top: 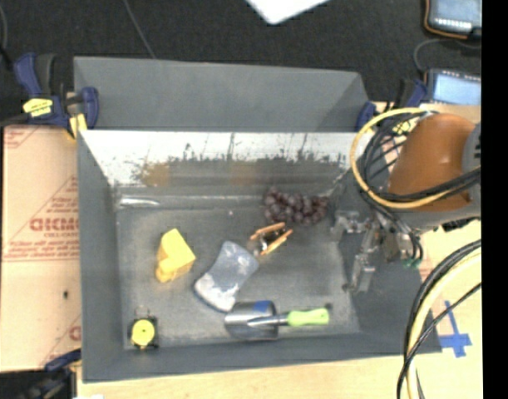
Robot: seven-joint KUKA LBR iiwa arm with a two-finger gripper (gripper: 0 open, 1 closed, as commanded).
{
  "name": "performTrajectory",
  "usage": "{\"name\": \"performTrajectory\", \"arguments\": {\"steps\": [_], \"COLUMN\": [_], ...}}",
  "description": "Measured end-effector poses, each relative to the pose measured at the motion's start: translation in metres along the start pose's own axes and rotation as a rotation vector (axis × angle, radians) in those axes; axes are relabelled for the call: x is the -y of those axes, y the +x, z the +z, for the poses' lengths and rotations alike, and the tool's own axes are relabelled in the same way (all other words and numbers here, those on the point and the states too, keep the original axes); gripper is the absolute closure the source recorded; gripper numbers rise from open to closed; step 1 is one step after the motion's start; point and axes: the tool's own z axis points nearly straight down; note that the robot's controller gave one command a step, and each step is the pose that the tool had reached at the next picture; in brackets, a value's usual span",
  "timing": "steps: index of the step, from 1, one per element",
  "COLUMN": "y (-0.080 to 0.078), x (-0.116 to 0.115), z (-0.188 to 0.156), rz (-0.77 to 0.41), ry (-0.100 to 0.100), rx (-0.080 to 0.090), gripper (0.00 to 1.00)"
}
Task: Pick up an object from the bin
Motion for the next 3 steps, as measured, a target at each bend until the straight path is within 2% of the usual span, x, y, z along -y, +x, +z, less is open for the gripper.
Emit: {"name": "performTrajectory", "arguments": {"steps": [1, 2, 3], "y": [-0.001, -0.044, -0.059], "x": [0.0, -0.037, -0.059], "z": [-0.005, 0.014, 0.021], "rz": [-0.003, -0.002, -0.107], "ry": [0.001, 0.002, 0.0], "rx": [0.006, 0.008, 0.008], "gripper": [0.0, 0.0, 0.0]}}
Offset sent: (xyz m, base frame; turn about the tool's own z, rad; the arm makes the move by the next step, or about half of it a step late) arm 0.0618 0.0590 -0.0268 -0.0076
